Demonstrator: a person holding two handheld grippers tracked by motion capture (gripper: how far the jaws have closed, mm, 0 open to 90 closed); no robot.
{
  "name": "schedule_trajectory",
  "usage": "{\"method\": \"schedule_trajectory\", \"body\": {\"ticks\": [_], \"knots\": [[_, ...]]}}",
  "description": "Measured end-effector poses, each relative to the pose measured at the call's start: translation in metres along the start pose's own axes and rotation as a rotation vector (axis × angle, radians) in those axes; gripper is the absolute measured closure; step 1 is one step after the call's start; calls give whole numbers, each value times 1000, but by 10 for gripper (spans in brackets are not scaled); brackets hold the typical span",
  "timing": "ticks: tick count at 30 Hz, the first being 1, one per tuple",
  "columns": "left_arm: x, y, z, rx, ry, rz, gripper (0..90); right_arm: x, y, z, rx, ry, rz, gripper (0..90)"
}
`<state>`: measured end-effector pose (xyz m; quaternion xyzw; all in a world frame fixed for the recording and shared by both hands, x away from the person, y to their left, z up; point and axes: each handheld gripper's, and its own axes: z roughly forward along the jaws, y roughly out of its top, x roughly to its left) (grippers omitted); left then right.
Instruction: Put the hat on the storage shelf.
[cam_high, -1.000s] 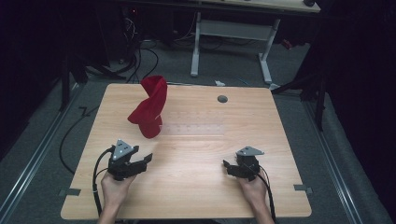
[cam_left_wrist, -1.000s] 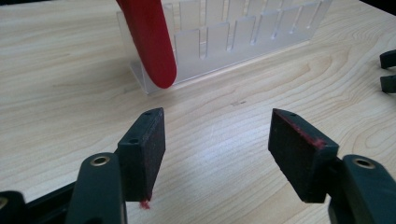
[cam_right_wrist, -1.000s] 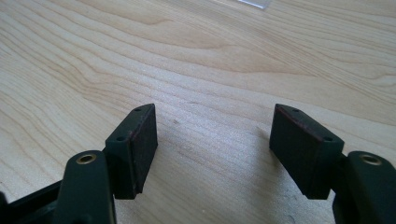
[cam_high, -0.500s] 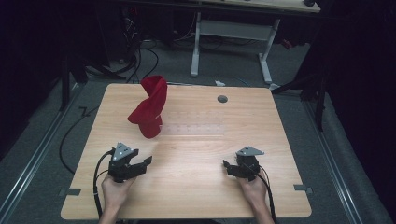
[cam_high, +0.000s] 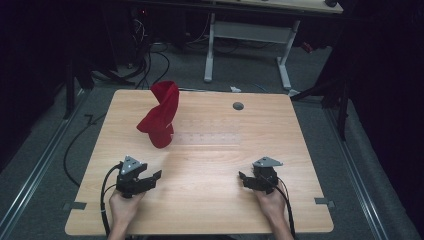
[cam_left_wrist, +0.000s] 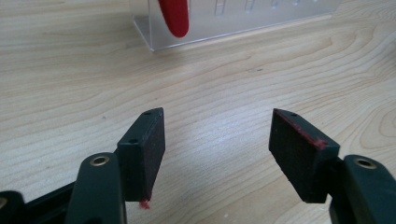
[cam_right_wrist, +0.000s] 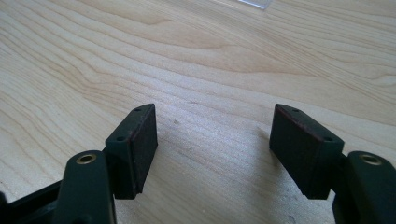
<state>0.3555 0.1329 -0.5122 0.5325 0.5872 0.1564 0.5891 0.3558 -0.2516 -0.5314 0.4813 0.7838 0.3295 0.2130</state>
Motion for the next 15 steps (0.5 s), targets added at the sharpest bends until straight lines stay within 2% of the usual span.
{"method": "schedule_trajectory", "body": {"ticks": [15], "knots": [[18, -8, 6, -10, 65, -17, 367, 0, 0, 0, 0, 0, 0, 325]]}}
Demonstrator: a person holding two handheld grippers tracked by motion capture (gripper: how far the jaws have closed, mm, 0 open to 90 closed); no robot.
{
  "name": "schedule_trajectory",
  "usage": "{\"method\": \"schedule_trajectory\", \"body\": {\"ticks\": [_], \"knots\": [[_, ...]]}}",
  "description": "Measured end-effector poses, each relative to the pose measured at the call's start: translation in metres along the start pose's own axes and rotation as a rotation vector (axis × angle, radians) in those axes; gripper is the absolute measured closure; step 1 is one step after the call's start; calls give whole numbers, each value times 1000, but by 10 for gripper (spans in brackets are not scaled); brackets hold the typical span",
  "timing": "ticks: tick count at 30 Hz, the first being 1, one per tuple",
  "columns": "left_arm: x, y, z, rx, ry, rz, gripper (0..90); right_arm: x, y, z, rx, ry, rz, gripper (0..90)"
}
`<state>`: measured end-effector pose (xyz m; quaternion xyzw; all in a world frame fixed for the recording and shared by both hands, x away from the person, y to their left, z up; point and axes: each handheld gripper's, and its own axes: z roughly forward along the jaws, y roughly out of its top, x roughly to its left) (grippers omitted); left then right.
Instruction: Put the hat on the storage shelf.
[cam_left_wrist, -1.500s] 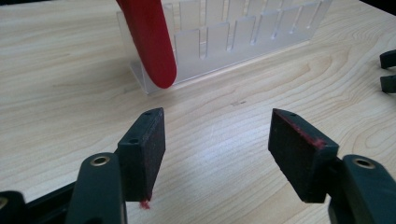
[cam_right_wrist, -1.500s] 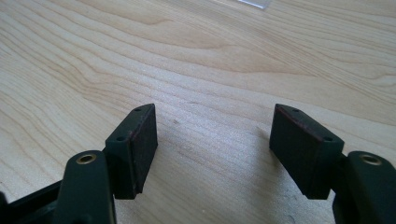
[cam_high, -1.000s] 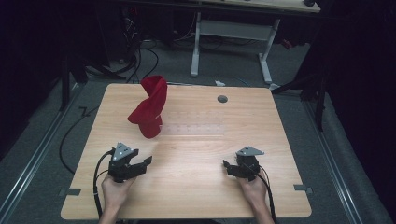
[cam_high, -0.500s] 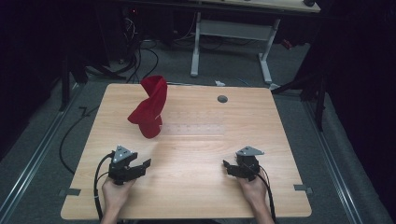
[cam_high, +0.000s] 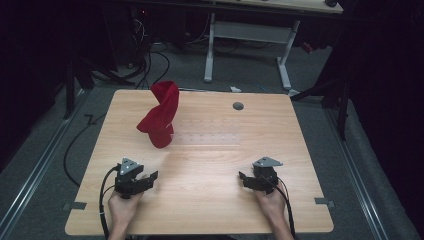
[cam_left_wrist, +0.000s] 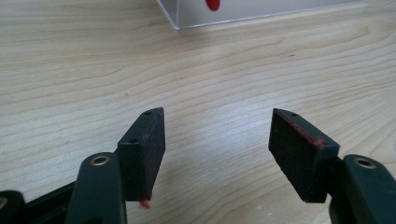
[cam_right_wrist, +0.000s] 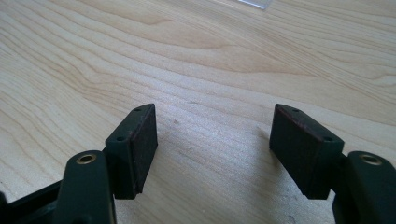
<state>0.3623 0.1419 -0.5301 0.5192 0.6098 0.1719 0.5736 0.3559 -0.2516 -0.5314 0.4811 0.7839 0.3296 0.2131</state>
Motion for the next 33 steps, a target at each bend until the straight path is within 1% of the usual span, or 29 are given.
{"method": "schedule_trajectory", "body": {"ticks": [8, 12, 20, 23, 29, 32, 33], "knots": [[6, -4, 4, -3, 20, -5, 367, 0, 0, 0, 0, 0, 0, 325], [9, -5, 6, -4, 36, 4, 366, 0, 0, 0, 0, 1, -1, 325], [8, -7, 8, -4, 51, 15, 359, 0, 0, 0, 0, 1, -1, 325], [8, -8, 9, 8, 61, 30, 351, 0, 0, 0, 0, 1, -1, 325], [5, -12, 11, 19, 69, 83, 327, 0, 0, 0, 0, 1, -1, 325], [2, -14, 12, 30, 65, 103, 289, 0, 0, 0, 0, 1, -1, 325], [2, -16, 12, 35, 66, 121, 278, 0, 0, 0, 0, 1, -1, 325]]}}
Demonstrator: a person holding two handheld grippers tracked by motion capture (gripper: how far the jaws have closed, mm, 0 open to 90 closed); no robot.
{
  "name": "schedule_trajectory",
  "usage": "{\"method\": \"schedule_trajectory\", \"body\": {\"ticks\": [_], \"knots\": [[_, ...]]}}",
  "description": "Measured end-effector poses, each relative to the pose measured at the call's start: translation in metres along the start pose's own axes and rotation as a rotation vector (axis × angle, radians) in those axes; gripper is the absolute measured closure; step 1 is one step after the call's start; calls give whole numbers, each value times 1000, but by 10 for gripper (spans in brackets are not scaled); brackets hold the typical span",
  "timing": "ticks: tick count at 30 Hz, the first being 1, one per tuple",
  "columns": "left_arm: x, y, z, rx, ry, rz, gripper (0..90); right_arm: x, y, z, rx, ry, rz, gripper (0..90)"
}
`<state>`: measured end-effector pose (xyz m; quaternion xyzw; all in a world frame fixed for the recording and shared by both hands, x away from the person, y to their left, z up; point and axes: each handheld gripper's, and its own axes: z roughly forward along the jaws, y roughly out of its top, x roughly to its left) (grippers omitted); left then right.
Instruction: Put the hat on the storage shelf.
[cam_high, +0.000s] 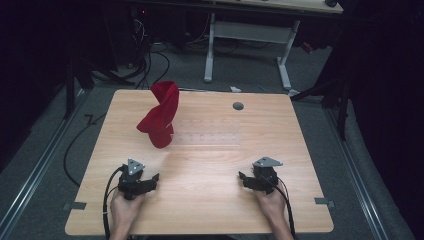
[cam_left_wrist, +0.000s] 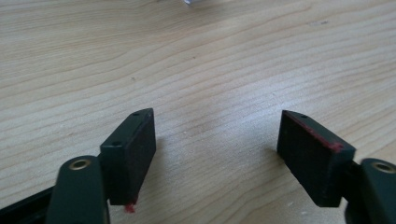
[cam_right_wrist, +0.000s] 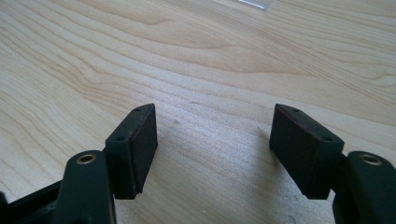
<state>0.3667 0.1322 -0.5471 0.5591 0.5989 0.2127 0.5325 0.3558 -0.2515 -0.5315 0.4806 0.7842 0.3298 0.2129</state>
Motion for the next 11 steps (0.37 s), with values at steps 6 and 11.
{"method": "schedule_trajectory", "body": {"ticks": [6, 11], "knots": [[0, 0, 0, 1, -2, 3, 265, 0, 0, 0, 0, 0, 0, 325], [-1, -1, 0, 0, -1, 2, 263, 0, 0, 0, -1, 1, -2, 325]]}}
